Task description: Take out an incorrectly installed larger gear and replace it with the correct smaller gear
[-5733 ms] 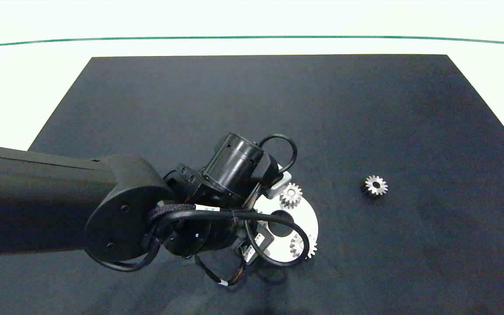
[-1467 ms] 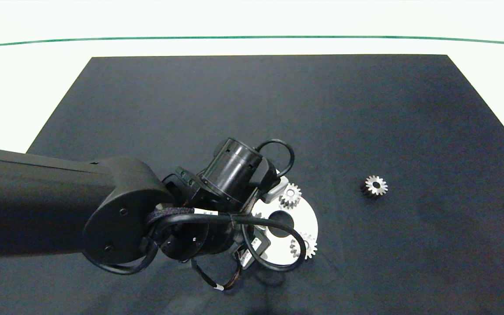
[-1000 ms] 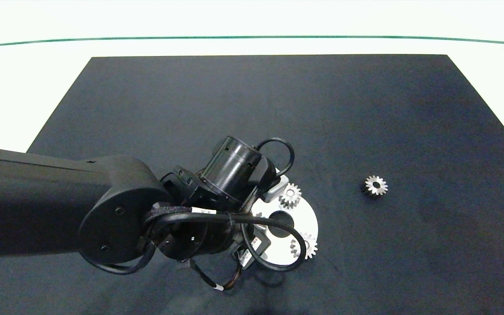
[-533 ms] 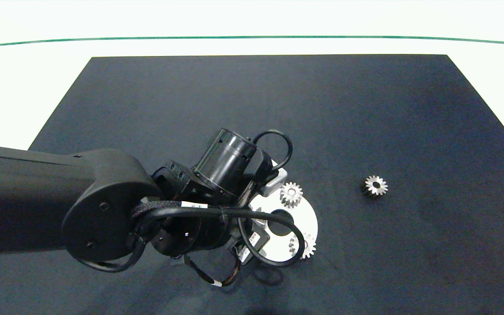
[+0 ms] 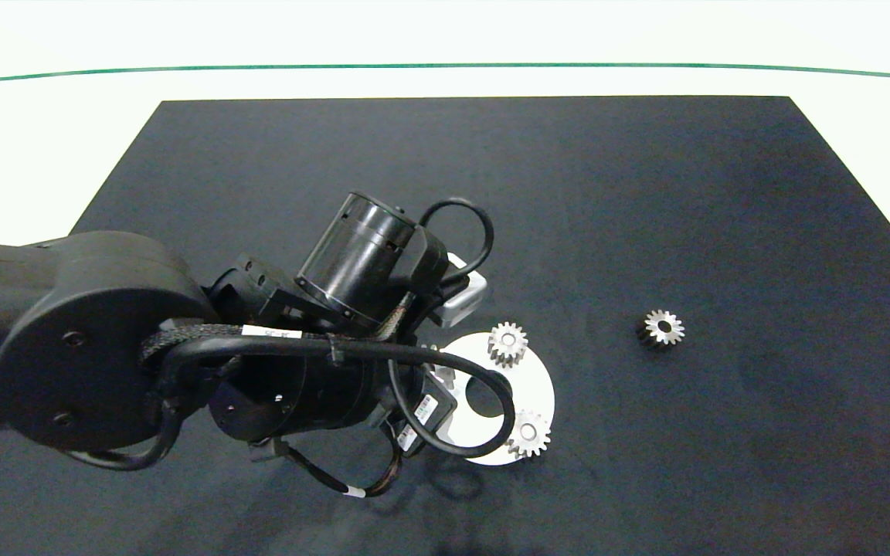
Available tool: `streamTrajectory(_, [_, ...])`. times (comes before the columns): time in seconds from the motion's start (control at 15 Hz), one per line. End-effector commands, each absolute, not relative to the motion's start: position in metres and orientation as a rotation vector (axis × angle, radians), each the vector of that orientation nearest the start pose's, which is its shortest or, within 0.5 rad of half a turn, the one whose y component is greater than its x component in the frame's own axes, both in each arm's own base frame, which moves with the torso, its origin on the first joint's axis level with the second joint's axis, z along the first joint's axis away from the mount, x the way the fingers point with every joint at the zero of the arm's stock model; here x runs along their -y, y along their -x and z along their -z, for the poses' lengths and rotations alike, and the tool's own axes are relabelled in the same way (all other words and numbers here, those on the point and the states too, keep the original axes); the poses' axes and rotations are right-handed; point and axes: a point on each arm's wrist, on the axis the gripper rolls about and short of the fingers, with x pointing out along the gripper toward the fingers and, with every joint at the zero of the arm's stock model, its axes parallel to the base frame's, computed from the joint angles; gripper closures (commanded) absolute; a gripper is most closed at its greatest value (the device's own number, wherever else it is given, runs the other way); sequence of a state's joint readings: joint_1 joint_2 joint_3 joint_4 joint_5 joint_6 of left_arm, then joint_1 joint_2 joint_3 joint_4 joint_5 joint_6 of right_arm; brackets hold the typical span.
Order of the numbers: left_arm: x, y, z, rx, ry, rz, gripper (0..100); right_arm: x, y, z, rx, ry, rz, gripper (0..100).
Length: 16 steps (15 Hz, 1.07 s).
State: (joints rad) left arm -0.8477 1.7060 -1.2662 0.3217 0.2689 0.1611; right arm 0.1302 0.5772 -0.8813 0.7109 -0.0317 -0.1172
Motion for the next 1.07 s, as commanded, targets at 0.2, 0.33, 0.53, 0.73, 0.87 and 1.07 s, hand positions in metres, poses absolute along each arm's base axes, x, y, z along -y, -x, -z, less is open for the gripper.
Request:
streamTrajectory(0.2, [0.184,-0.212,-0.24,-0.601,-0.504,0.498,69,0.002,0.012,-0.247,-0.412,0.149,-0.113,0])
streamTrajectory(0.33, [0.166,-0.22,-0.239,-0.62,-0.484,0.435,69,0.002,0.012,-0.247,-0.409,0.148,-0.109,0])
streamTrajectory(0.53, [0.133,-0.225,-0.233,-0.665,-0.461,0.331,69,0.002,0.012,-0.245,-0.415,0.148,-0.091,0])
streamTrajectory(0.73, [0.114,-0.225,-0.228,-0.698,-0.437,0.281,69,0.002,0.011,-0.244,-0.424,0.146,-0.087,0])
streamTrajectory(0.87, [0.106,-0.225,-0.218,-0.737,-0.428,0.277,69,0.002,0.011,-0.242,-0.428,0.145,-0.079,0])
streamTrajectory(1.07, [0.097,-0.226,-0.212,-0.767,-0.409,0.275,69,0.002,0.011,-0.241,-0.434,0.145,-0.076,0])
